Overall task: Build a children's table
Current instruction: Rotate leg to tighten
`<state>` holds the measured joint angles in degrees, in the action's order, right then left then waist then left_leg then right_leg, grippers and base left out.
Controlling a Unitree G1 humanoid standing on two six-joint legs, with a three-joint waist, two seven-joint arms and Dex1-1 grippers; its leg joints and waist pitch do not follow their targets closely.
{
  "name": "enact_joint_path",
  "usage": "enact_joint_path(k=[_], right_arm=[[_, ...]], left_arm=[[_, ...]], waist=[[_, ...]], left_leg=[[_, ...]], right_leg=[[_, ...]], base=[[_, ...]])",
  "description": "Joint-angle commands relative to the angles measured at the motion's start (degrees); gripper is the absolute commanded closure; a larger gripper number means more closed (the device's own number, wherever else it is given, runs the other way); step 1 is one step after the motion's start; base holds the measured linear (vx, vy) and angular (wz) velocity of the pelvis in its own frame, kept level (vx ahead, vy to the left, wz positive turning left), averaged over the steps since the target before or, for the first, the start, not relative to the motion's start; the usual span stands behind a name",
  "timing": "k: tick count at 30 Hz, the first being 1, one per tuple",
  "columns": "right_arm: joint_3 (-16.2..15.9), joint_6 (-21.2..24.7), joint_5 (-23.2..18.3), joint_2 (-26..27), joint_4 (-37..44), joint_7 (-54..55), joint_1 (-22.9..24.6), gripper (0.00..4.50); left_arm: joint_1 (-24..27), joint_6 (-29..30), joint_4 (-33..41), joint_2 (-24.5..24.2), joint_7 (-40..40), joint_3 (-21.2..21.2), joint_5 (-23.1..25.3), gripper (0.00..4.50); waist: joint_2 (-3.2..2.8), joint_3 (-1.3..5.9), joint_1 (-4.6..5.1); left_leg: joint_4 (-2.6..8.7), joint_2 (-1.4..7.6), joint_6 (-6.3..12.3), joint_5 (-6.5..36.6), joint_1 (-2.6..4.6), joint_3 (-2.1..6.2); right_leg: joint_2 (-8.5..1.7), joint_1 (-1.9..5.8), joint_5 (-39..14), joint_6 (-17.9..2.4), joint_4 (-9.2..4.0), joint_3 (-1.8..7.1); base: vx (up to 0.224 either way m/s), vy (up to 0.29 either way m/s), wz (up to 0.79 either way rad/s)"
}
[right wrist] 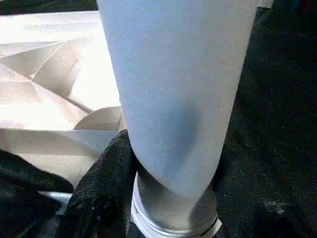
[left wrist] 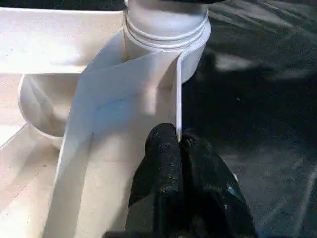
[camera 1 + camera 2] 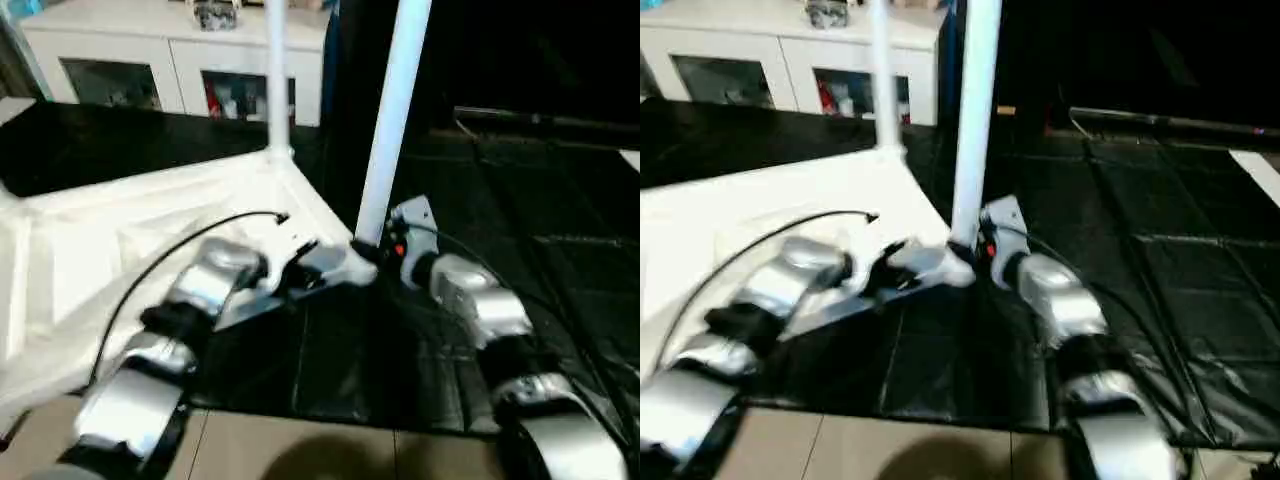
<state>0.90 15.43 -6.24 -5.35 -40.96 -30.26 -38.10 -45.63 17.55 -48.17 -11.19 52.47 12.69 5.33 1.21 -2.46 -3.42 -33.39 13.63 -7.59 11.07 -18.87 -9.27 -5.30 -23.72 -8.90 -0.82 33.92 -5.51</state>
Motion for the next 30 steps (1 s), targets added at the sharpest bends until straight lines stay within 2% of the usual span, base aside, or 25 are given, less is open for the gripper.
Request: enact_joint_path(k=[1, 2, 3, 6, 8, 11, 14, 15, 17, 19, 20, 21, 22, 23, 26, 30], right_arm=[[-4.1, 0.9, -1.3, 5.5, -1.9, -3.3, -0.5, 2.56], [-4.3, 0.5, -1.2, 5.6, -2.0, -3.7, -0.5, 2.56], [-4.3, 0.2, -1.1, 5.8, -2.1, -3.9, -0.6, 2.00], [-4.2, 0.2, -1.5, 5.9, -1.3, -5.1, 0.1, 1.86], [-4.2, -0.4, -1.5, 5.4, -0.9, -6.3, 0.7, 1.50], [-3.6, -1.0, -2.7, 3.9, 0.6, -9.8, 2.0, 1.35], [-3.7, -1.0, -3.2, 2.6, 1.8, -12.2, 2.8, 1.14], [-4.2, -0.9, -3.5, 1.5, 2.7, -14.4, 3.4, 1.03], [-5.0, -0.7, -4.0, -2.0, 4.6, -20.0, 4.7, 0.84], [-5.1, -0.6, -4.1, -3.0, 5.0, -21.5, 5.0, 0.74], [-5.2, -0.5, -4.5, -5.0, 5.7, -24.8, 5.4, 0.53], [-5.2, -0.5, -4.5, -5.0, 5.7, -24.8, 5.4, 0.53], [-5.4, -0.6, -4.7, -6.5, 6.5, -27.5, 5.8, 0.39], [-5.6, -0.6, -4.8, -7.3, 6.9, -29.0, 6.1, 0.30], [-7.2, -1.5, -4.5, -11.7, 8.5, -35.8, 7.5, 0.03], [-7.6, -1.2, -5.3, -13.7, 9.8, -39.7, 8.0, 0.03]], left_arm=[[-2.6, -1.0, 0.6, 3.9, -1.1, 0.7, -1.6, 4.50], [-2.6, -1.2, 0.5, 3.8, -1.2, 0.7, -1.5, 4.50], [-2.7, -1.3, 0.2, 3.8, -1.3, 0.7, -1.4, 4.50], [-2.4, -2.0, 0.3, 2.9, -0.6, 0.7, -1.0, 4.50], [-1.7, -2.9, 0.6, 1.8, 0.9, 0.9, -0.8, 4.50], [-0.6, -5.1, 1.7, -0.3, 4.4, 1.9, -0.3, 4.50], [-0.2, -5.7, 2.0, -1.5, 6.1, 2.4, 0.1, 4.50], [0.0, -6.9, 2.1, -2.3, 7.1, 2.9, 0.5, 4.50], [0.2, -8.8, 2.3, -4.2, 11.1, 3.5, 0.4, 4.50], [0.2, -9.1, 2.4, -4.8, 12.3, 3.7, 0.4, 4.50], [0.3, -10.4, 2.7, -5.9, 15.3, 4.2, 0.2, 4.50], [0.3, -10.4, 2.7, -5.9, 15.3, 4.2, 0.2, 4.50], [0.5, -11.0, 3.2, -6.8, 18.0, 4.6, -0.3, 4.50], [0.6, -11.5, 3.4, -7.2, 19.3, 4.7, -0.5, 4.50], [1.6, -14.4, 4.8, -9.5, 26.5, 6.0, -1.8, 4.50], [2.1, -16.1, 5.4, -10.7, 29.5, 6.9, -1.7, 4.50]], waist=[[-0.17, 3.39, -0.36], [-0.22, 3.40, -0.43], [-0.22, 3.43, -0.44], [-0.34, 3.46, -0.56], [-0.39, 3.48, -0.50], [-0.38, 3.51, -0.44], [-0.62, 3.49, -0.44], [-0.85, 3.52, -0.44], [-0.92, 3.49, -0.61], [-0.83, 3.54, -0.76], [-0.97, 3.57, -0.91], [-0.89, 3.61, -0.95], [-1.05, 3.56, -1.24], [-0.91, 3.58, -1.44], [-1.10, 3.64, -2.51], [-0.95, 3.55, -3.19]], left_leg=[[4.13, -1.36, 2.11, 15.1, -0.67, -0.85], [4.13, -1.32, 2.20, 14.7, -0.73, -0.91], [4.10, -1.31, 2.24, 14.5, -0.73, -0.94], [4.12, -1.30, 2.41, 13.4, -0.76, -1.03], [4.21, -1.25, 2.29, 12.8, -0.91, -0.99], [4.25, -1.26, 2.35, 12.7, -1.09, -0.94], [4.30, -1.10, 2.66, 12.8, -0.94, -0.96], [4.31, -1.11, 2.59, 12.9, -0.89, -0.96], [4.26, -0.98, 2.82, 13.3, -0.77, -1.04], [4.30, -0.97, 2.94, 13.2, -0.80, -1.00], [4.28, -0.86, 2.85, 12.9, -0.78, -1.00], [4.20, -0.89, 3.00, 12.6, -0.85, -1.10], [4.19, -0.78, 2.94, 12.3, -0.79, -1.13], [4.18, -0.78, 2.98, 12.2, -0.78, -1.15], [4.05, -0.46, 3.21, 11.3, -0.68, -1.38], [4.06, -0.48, 2.98, 12.0, -0.54, -1.51]], right_leg=[[-1.88, 3.03, -23.2, -7.9, -4.81, 1.73], [-1.90, 3.09, -21.9, -8.5, -4.64, 1.84], [-1.93, 3.11, -21.2, -8.9, -4.56, 1.90], [-1.95, 3.30, -18.8, -10.0, -4.24, 2.06], [-1.98, 3.48, -17.8, -10.4, -4.08, 2.10], [-2.03, 3.69, -17.2, -10.5, -4.01, 2.13], [-2.03, 3.64, -15.5, -11.3, -3.84, 2.25], [-1.99, 3.67, -15.4, -11.4, -3.83, 2.23], [-2.02, 3.60, -14.8, -12.0, -3.88, 2.28], [-1.96, 3.78, -14.6, -12.0, -3.89, 2.20], [-2.01, 3.74, -13.5, -12.6, -3.74, 2.23], [-1.95, 3.80, -12.9, -12.9, -3.65, 2.26], [-2.03, 3.73, -12.2, -13.4, -3.51, 2.30], [-1.97, 3.89, -12.1, -13.4, -3.52, 2.24], [-2.01, 3.70, -9.1, -14.6, -2.97, 2.38], [-2.06, 3.61, -10.1, -14.5, -3.04, 2.37]], base=[[0.000, 0.000, 0.00], [0.000, 0.000, 0.00], [0.000, 0.000, 0.00], [0.000, 0.000, 0.00], [0.000, 0.000, 0.00], [0.000, 0.000, 0.00], [0.000, 0.000, 0.00], [0.000, 0.000, 0.00], [0.000, 0.000, 0.00], [0.000, 0.000, 0.00], [0.000, 0.000, 0.00], [0.000, 0.000, 0.00], [0.000, 0.000, 0.00], [0.000, 0.000, 0.00], [0.000, 0.000, 0.00], [0.000, 0.000, 0.00]])
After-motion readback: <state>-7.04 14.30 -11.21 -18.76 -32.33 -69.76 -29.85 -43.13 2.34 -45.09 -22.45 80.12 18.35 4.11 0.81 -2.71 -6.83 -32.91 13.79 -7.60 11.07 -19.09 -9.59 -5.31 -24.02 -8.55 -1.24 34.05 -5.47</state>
